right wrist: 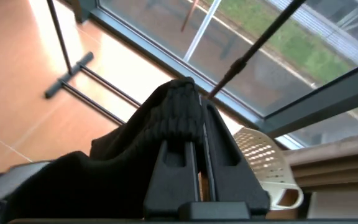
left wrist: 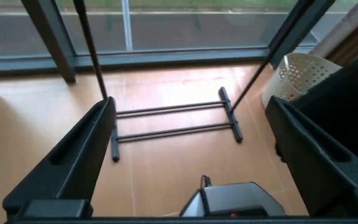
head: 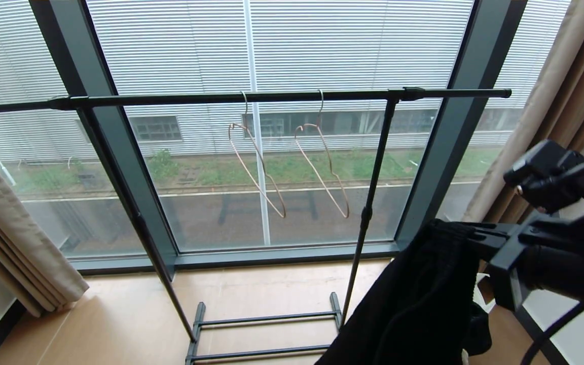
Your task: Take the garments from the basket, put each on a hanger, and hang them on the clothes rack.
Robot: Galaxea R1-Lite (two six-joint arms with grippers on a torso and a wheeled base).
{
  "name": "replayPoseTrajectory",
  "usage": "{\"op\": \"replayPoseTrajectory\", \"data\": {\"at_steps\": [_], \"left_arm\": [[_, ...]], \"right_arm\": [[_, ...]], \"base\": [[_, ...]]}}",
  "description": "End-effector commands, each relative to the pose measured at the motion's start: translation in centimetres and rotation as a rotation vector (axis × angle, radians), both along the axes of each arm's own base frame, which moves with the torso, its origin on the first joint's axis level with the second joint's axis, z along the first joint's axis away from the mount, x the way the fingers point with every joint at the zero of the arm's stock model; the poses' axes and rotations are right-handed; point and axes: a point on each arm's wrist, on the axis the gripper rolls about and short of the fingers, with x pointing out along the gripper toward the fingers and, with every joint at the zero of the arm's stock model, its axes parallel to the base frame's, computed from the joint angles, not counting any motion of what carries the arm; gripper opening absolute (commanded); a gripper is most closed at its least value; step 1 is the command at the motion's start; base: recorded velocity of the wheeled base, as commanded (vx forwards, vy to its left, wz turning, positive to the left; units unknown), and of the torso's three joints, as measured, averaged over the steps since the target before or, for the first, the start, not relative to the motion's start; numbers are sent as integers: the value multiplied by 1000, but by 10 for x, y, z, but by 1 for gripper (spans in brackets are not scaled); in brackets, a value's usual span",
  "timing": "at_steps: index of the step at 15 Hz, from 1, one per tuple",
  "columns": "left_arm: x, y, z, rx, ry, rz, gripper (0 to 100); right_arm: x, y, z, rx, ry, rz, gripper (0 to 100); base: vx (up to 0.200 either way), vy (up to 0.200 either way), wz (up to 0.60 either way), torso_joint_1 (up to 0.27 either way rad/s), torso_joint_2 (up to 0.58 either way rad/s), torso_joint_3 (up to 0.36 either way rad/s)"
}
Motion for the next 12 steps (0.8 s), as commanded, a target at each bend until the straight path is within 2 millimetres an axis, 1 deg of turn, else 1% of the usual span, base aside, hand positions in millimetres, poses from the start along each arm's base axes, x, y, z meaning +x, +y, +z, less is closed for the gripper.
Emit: {"op": "replayPoseTrajectory", "data": {"at_steps": [1,2,3,4,5,7,8,9,12], "left_arm": [[70,-15,35,-158,296,-152,100],[86,-26,38,-197,359,-190,100],[97,-35,39,-216,407,-222,100],[103,-41,39,-219,431,-243,100],[116,-56,38,-224,473,-296,100],[130,-75,32,-239,515,-334,100],[143,-88,26,-254,550,-344,100],[152,-98,21,-255,577,-353,100],[167,-117,13,-244,608,-377,100]], "right_arm": [[36,53,24,92,165,-33,0],[46,68,28,118,183,-64,0],[53,85,25,120,193,-91,0],[57,91,24,115,192,-110,0],[64,105,17,91,184,-134,0],[64,116,17,86,172,-129,0],[64,121,20,93,160,-128,0],[67,124,22,96,148,-137,0],[74,131,23,92,120,-171,0]], "base": [[0,0,0,0,0,0],[0,0,0,0,0,0],[0,0,0,0,0,0],[0,0,0,0,0,0],[0,0,0,0,0,0],[0,0,0,0,0,0],[0,0,0,0,0,0],[0,0,0,0,0,0],[0,0,0,0,0,0]]}}
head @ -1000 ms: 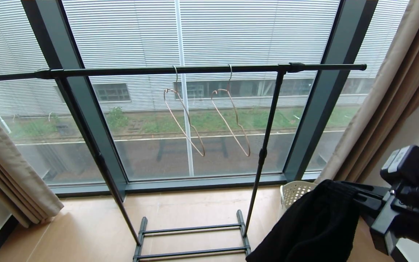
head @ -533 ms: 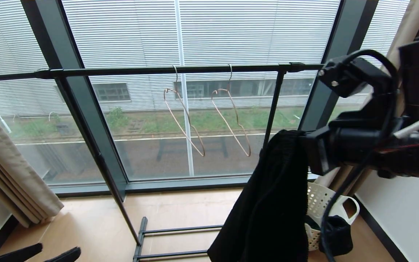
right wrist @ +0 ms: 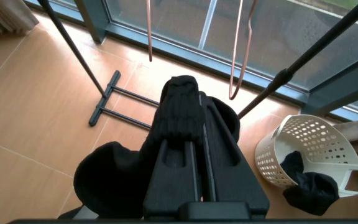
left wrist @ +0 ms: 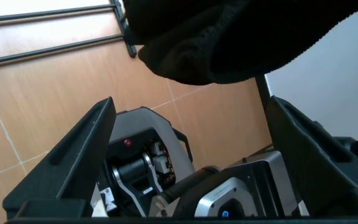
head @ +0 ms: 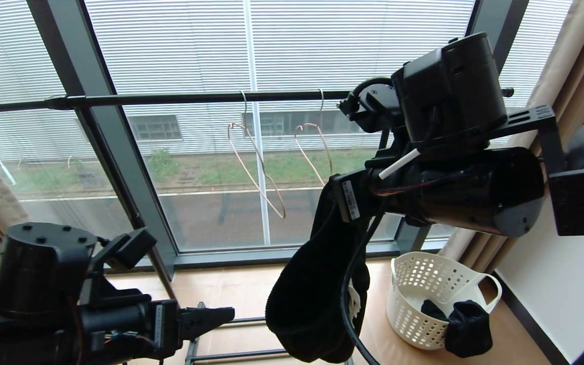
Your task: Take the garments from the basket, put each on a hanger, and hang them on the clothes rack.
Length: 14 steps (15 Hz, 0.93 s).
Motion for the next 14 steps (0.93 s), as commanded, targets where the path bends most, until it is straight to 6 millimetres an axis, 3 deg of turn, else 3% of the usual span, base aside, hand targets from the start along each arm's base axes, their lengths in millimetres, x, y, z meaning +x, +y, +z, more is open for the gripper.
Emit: {"op": "replayPoseTrajectory", "data": {"at_steps": [1,6,14], "left_arm": [[20,-23,-19,39,72,-38,100],[44,-48,-38,87,97,26,100],[46,-62,-61,148,129,22,100]], "right_arm": [[6,8,-5,-12,0,-7,0],[3,8,-1,-1,-8,1,0],[0,10,3,13,-19,9,0]], "base": [[0,0,0,0,0,0],[0,0,0,0,0,0],[0,0,0,0,0,0]]}}
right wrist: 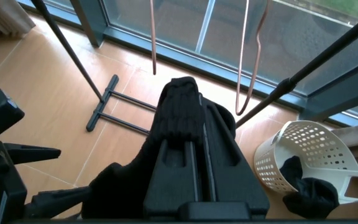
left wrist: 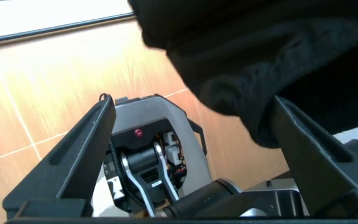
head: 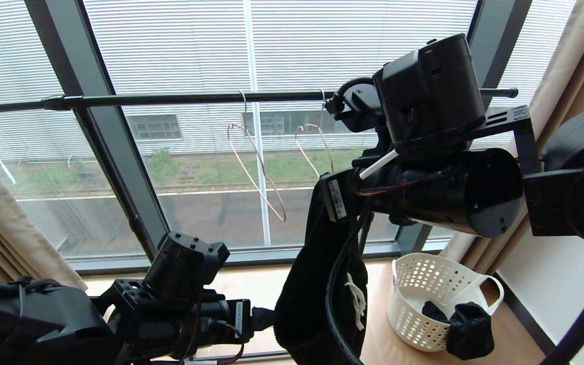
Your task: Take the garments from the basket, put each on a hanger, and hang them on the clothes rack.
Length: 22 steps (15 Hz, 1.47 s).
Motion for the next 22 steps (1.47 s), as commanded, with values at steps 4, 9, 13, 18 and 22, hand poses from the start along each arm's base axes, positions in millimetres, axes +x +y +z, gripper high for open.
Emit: {"op": "replayPoseTrajectory", "data": {"at_steps": [4,9,13,18,22], "left_arm": [[-12,-2,15,-43,-57,-13,100],[-5,-12,-6,16,-14,-11,100],[-4,-13,-14,55,-33,23,100],[-15,-1,-3,70,-92,71,0],[-6,18,33,57,-236,89,0]], "right_arm": [[-1,-2,1,2,-1,0,0],[-6,-7,9,18,-14,0,0],[-7,-19,18,38,-29,-24,0],[9,-44,16,40,-26,-113,0],[29,-65,3,44,-40,-197,0]], "base": [[0,0,0,0,0,0],[0,0,0,0,0,0],[0,0,0,0,0,0],[0,0,0,0,0,0],[0,0,0,0,0,0]]}}
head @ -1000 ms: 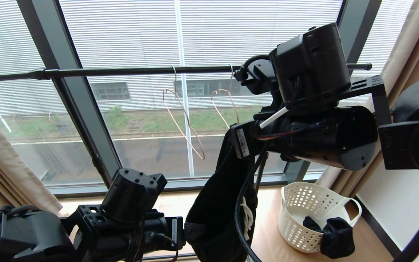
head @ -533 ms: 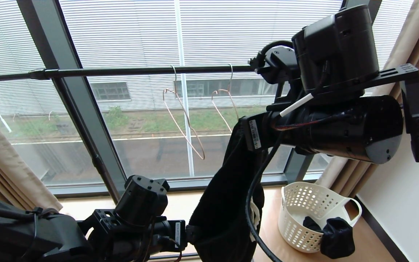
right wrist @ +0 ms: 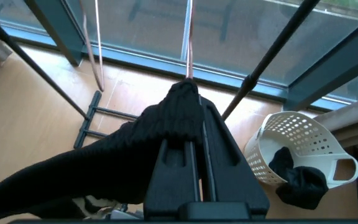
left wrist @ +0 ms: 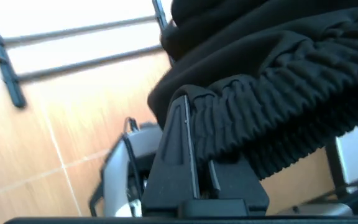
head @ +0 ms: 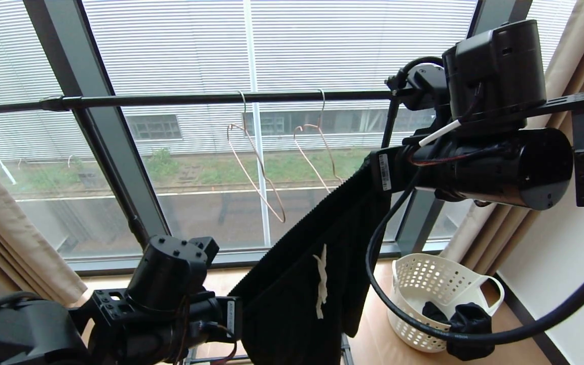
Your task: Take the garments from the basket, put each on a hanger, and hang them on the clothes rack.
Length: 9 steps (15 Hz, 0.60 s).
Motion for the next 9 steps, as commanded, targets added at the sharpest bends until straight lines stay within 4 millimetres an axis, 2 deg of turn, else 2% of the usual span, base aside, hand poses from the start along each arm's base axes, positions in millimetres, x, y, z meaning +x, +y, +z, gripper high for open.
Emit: {"op": "replayPoseTrajectory", "data": {"at_steps": [1,5,6,9], "left_arm": [[11,13,29,-11,-91,43,0],[40,20,83,28,-110,108,0],[48,22,105,46,-138,104,0],[57,19,134,63,-196,74,0]], "right_arm": [[5,-9,-8,-3,-4,-30,0],[-9,-19,-9,7,-17,-27,0],[-13,-22,-4,13,-33,-21,0],[-24,-29,5,34,-55,-13,0]], "base": [[0,0,0,0,0,0],[0,0,0,0,0,0],[0,0,0,0,0,0],[0,0,0,0,0,0]]}}
